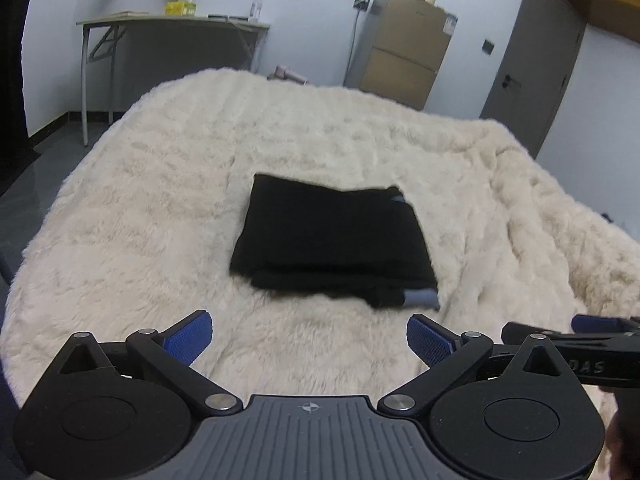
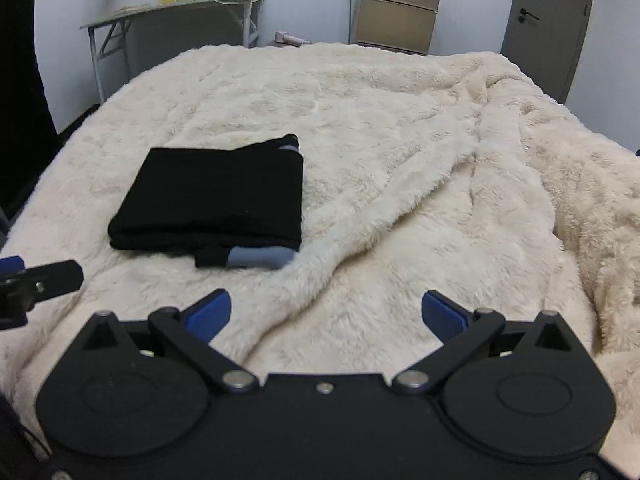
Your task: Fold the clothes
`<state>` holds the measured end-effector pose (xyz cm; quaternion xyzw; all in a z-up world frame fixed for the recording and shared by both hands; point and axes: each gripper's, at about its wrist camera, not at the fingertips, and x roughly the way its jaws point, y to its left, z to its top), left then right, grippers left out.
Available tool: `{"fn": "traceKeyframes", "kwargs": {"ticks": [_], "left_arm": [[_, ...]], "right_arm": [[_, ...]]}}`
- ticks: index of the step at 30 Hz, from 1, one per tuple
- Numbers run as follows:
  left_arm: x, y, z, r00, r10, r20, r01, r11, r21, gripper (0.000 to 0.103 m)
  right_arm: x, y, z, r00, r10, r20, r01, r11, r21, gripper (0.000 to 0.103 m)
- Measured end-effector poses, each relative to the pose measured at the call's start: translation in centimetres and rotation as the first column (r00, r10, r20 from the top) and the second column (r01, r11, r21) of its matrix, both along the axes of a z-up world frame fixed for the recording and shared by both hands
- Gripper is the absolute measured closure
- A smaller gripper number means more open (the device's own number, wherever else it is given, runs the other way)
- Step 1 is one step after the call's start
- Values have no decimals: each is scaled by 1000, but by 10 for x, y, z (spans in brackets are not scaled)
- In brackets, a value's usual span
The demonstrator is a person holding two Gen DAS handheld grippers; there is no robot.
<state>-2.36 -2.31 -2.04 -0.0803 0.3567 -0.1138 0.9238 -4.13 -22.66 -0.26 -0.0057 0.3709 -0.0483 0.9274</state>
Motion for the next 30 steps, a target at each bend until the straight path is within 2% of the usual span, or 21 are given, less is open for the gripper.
{"fn": "traceKeyframes", "kwargs": {"ticks": [2,9,30], "left_arm": [[0,1,-2,1000,9,-15,-8,1000,7,0],[4,-3,-7,999,1,-48,1,998,58,0],[5,-5,-10,999,-15,-48,17,999,49,0]], "right_arm": [[-11,4,4,1000,4,21,-4,1000,-6,0],[-4,17,3,999,11,40,-10,1000,-26,0],[1,22,-1,999,22,28,-21,999,-26,0]]}}
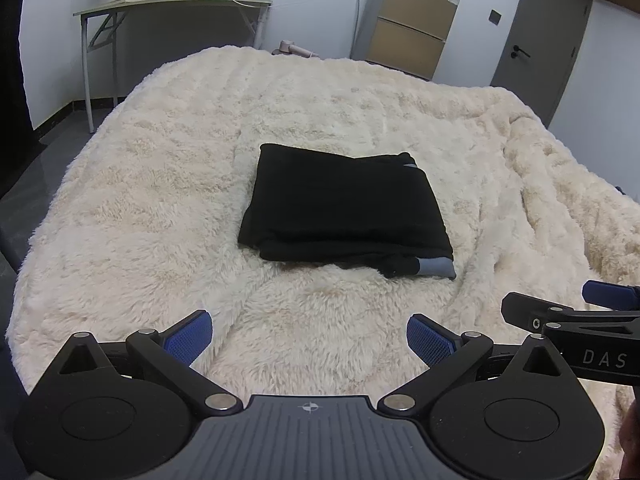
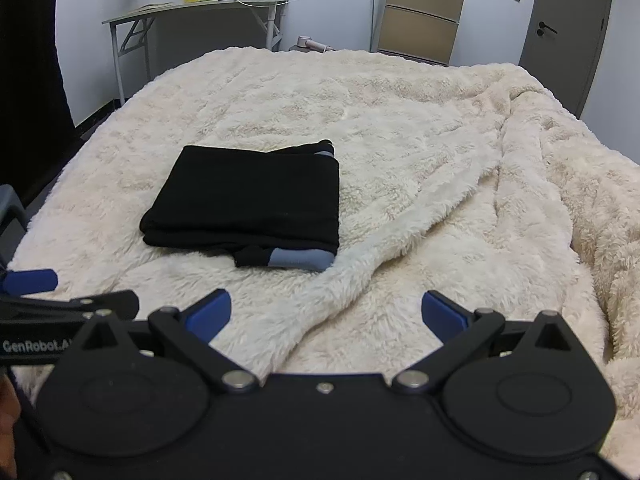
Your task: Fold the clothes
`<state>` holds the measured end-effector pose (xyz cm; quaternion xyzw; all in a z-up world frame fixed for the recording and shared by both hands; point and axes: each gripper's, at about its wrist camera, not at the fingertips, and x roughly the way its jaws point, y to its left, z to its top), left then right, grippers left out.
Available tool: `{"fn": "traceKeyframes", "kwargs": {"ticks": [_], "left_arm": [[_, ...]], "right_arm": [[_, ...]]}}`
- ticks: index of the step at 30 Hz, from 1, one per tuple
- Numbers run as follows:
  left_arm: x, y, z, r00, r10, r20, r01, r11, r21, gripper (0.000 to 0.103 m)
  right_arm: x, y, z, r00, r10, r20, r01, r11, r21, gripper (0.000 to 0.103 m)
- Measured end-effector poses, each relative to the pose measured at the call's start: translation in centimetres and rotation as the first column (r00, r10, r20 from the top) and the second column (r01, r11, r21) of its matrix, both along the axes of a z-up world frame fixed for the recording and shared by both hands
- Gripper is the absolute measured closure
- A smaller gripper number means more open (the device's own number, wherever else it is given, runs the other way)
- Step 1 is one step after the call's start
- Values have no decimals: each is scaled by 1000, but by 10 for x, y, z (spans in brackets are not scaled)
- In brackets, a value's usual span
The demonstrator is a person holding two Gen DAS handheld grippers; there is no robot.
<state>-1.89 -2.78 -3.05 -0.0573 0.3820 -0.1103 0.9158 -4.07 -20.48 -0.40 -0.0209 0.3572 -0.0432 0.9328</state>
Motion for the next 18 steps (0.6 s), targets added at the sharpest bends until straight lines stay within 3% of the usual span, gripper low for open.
{"fn": "traceKeyframes", "kwargs": {"ticks": [18], "left_arm": [[0,1,1,1000,-5,7,5,1000,-4,0]], "right_arm": [[-3,0,2,1000,2,5,-2,1000,-5,0]]}}
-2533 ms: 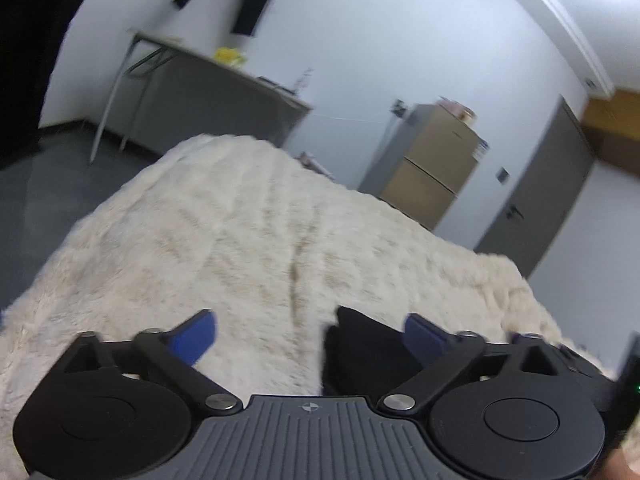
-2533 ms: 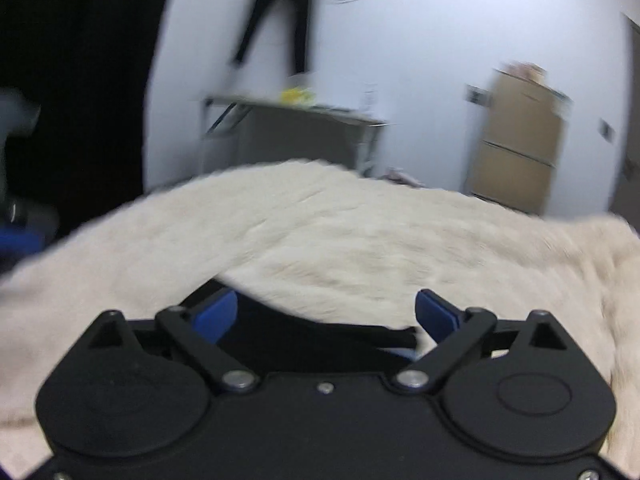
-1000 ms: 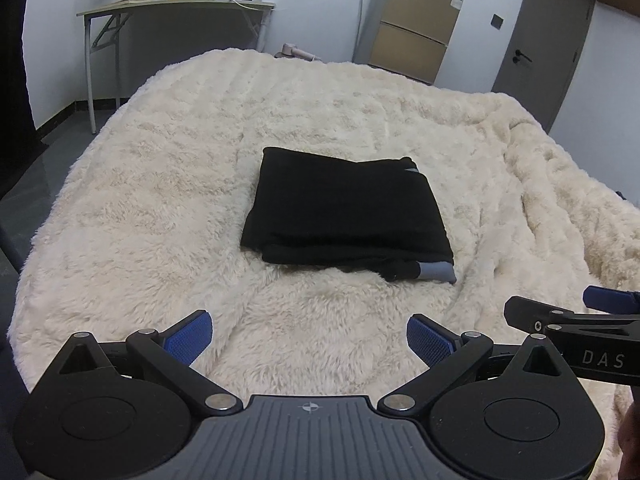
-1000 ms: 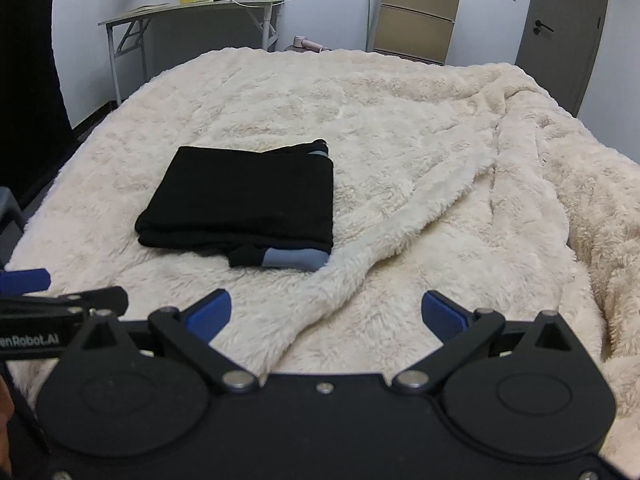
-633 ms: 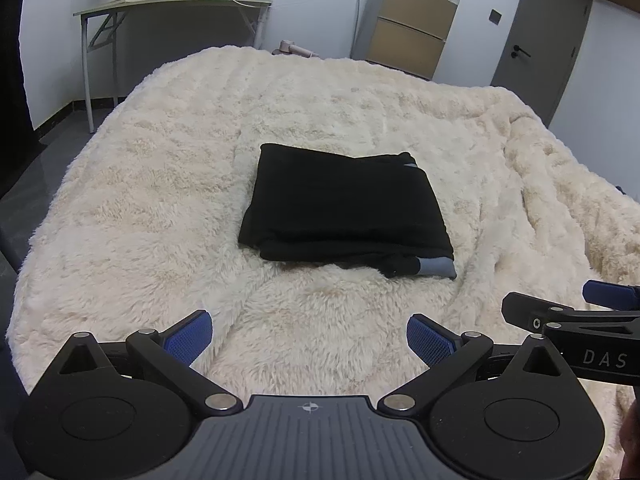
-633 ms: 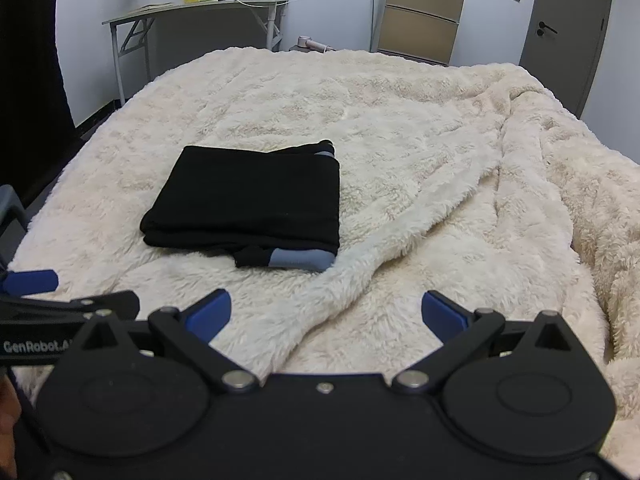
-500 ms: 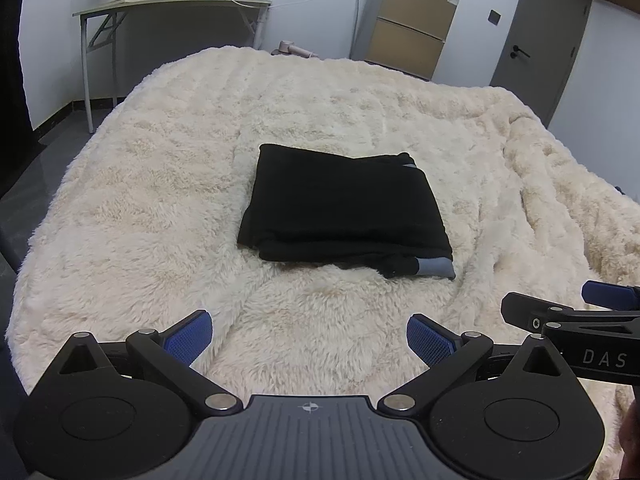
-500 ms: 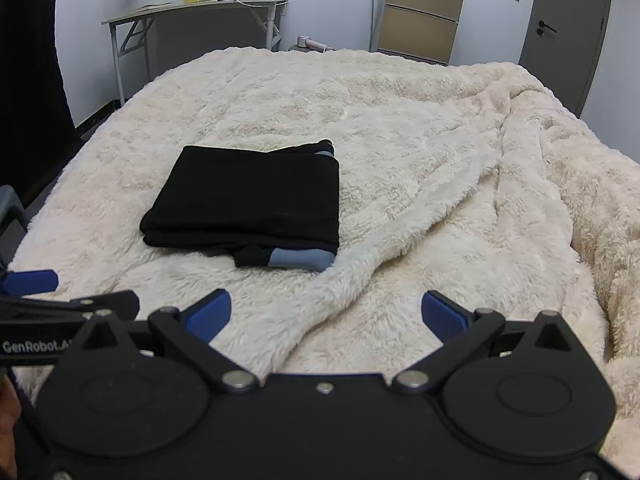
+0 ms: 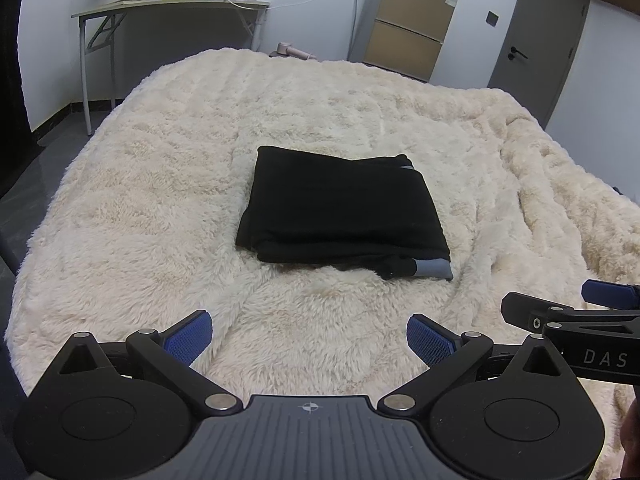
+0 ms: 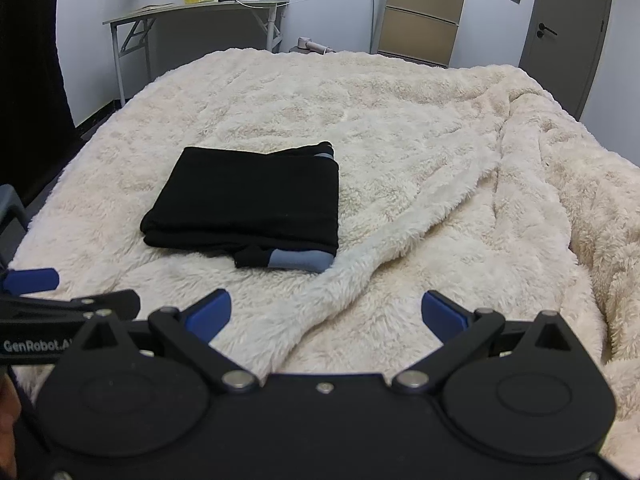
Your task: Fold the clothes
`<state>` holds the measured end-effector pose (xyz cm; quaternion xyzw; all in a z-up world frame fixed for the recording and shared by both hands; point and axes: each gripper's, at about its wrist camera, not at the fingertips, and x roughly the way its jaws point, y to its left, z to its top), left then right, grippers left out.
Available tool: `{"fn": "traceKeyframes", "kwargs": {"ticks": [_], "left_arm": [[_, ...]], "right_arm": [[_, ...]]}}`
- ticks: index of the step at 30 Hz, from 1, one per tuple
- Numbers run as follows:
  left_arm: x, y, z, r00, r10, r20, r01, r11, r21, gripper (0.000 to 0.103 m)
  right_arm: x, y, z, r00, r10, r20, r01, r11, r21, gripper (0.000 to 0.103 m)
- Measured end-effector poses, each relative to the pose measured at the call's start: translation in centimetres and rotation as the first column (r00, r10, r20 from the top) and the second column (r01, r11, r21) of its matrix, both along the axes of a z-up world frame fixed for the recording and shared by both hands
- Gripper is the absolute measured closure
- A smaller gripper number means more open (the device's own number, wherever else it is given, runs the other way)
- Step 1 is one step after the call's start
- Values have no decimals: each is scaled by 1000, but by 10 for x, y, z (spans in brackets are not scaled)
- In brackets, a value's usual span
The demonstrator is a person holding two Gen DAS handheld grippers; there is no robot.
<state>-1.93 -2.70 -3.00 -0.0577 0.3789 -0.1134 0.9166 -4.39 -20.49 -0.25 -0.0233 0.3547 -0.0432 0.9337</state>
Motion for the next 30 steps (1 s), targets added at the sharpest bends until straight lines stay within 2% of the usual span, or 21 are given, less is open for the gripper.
{"fn": "traceKeyframes", "kwargs": {"ticks": [30], "left_arm": [[-1,2,0,1000,-1,3,1,1000,-5,0]], "right_arm": [[-2,3,2,1000,-5,2,5,1000,-6,0]]}}
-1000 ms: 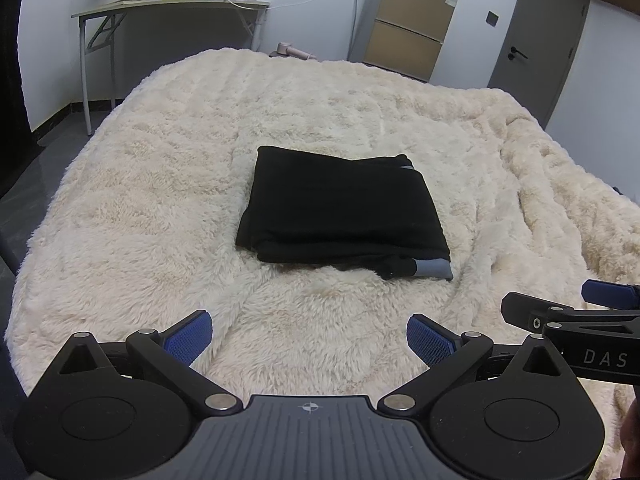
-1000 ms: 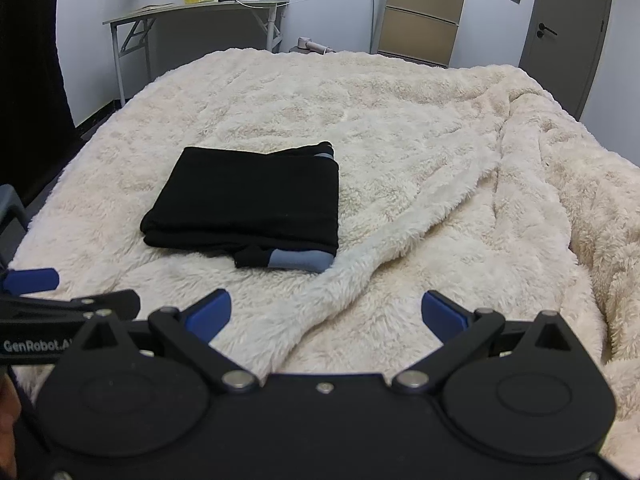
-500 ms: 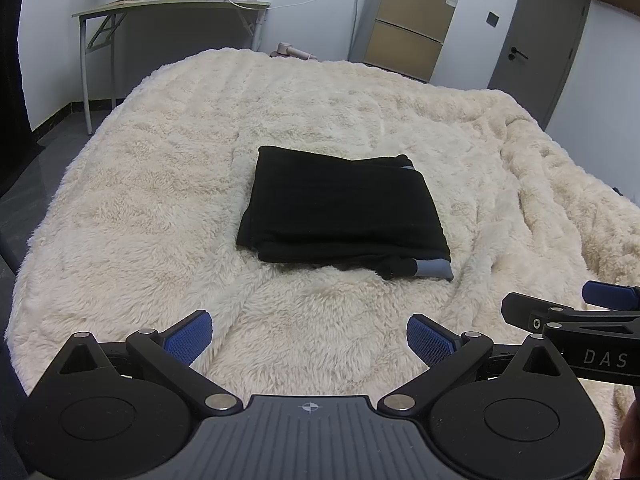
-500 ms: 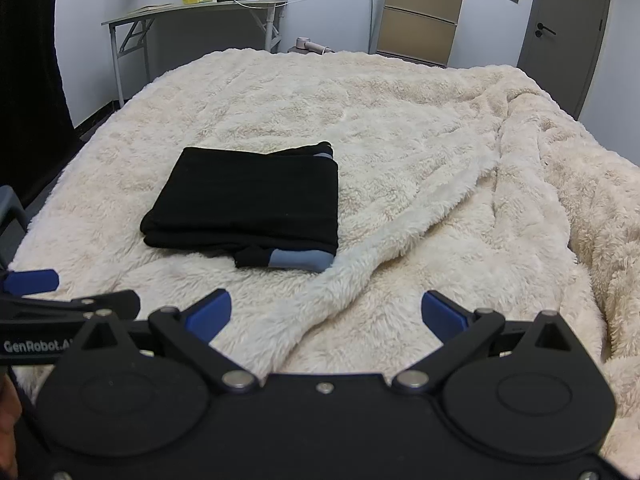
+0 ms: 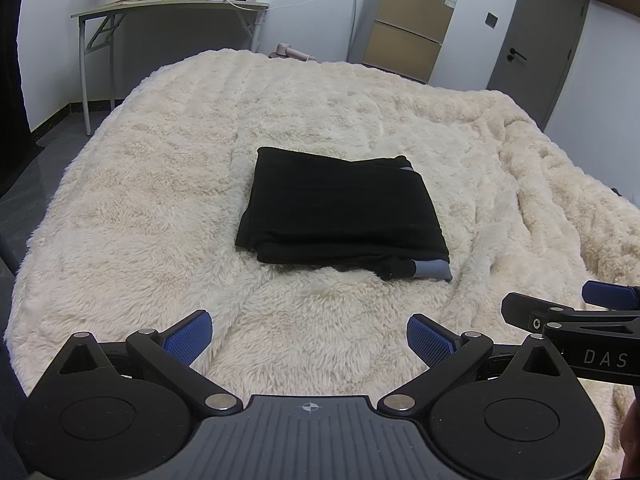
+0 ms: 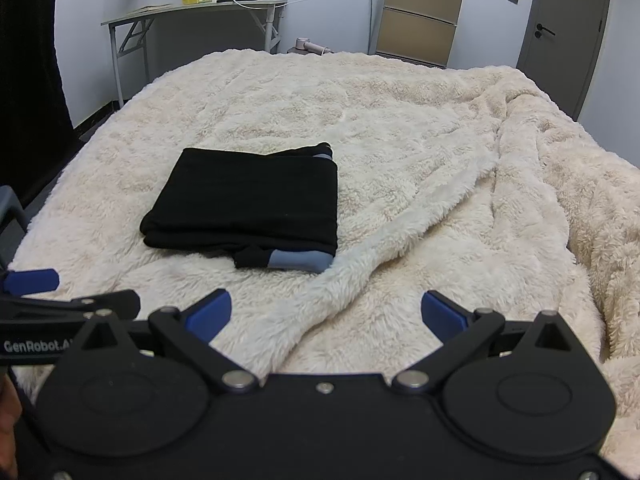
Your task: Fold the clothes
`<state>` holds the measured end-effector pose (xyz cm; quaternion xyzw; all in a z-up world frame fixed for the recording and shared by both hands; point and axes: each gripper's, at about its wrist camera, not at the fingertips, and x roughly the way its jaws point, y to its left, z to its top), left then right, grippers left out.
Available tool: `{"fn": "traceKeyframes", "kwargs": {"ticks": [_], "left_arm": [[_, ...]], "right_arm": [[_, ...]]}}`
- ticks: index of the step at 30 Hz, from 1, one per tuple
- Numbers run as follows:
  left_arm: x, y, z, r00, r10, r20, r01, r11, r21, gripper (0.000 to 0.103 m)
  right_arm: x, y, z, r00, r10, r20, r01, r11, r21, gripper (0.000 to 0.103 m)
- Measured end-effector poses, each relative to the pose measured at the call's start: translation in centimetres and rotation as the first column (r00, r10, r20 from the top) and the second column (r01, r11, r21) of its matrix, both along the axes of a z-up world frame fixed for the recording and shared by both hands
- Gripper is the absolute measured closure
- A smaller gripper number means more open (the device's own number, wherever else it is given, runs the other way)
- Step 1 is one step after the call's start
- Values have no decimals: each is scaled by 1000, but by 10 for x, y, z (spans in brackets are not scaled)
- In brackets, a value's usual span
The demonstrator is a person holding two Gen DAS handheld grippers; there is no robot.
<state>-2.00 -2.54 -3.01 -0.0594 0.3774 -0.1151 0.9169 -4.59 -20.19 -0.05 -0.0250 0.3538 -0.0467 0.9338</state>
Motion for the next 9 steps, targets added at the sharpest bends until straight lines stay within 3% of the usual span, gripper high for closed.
{"fn": "traceKeyframes", "kwargs": {"ticks": [9], "left_arm": [[0,0,0,1000,1,0,-1,1000,2,0]], "right_arm": [[2,-1,-1,1000,0,-1,0,1000,1,0]]}}
